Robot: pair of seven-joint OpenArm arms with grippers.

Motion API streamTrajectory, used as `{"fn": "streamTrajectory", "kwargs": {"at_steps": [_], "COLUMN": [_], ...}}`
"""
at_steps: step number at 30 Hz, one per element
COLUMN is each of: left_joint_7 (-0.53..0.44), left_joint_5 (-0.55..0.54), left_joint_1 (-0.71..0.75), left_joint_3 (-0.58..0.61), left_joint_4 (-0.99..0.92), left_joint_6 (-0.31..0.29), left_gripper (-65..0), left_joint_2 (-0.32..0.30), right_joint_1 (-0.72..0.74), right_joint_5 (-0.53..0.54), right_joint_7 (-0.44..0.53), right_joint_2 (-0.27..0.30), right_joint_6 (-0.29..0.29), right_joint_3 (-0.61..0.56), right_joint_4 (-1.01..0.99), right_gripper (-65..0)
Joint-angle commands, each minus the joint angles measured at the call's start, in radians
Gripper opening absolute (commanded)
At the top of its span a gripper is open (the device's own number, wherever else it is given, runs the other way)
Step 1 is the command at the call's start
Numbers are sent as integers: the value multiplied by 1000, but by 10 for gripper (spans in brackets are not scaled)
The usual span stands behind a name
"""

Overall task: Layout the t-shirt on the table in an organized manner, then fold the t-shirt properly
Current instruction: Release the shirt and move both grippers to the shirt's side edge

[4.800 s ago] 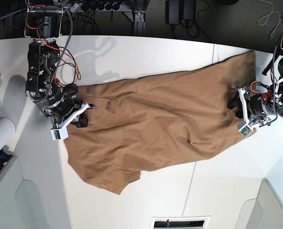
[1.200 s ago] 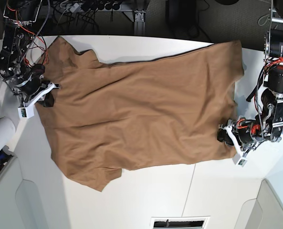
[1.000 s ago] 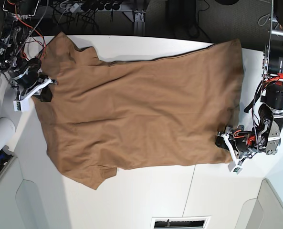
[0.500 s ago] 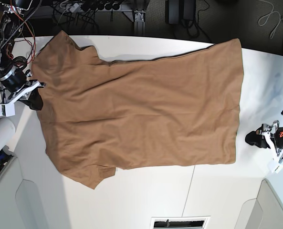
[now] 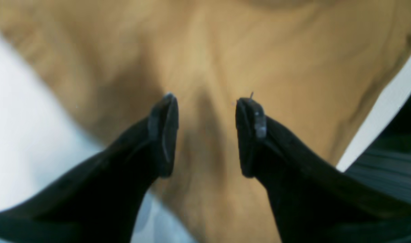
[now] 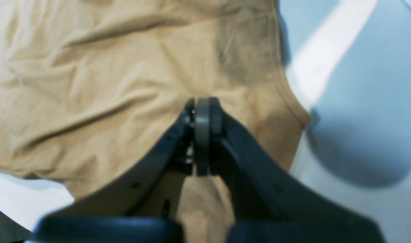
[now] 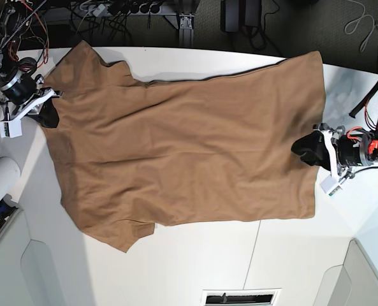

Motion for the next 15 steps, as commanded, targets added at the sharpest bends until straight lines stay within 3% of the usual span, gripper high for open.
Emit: {"fn": "streamTrajectory", "kwargs": {"at_steps": [1,8,15], "left_joint_7": [-25,-201,-245], "left_joint_5": [26,187,271], "left_joint_1": [0,20,-101], "left_joint_3": [-8,-8,-8], "left_joint_4": [2,-148,-356], "left_joint_6": [-6,-6,-6], "left_gripper": [-350,-350,-350], "left_joint_2": [-1,67,133], "right_joint_1": [7,16,16], "right_joint_5": [7,-6,-6], "right_joint_7": [23,47,68], "right_joint_2": [17,17,17], "right_joint_6": [8,8,8], "right_joint_3": [8,3,3], "right_joint_4": [13,-14,-80], "right_gripper": [-650,-650,-650]}}
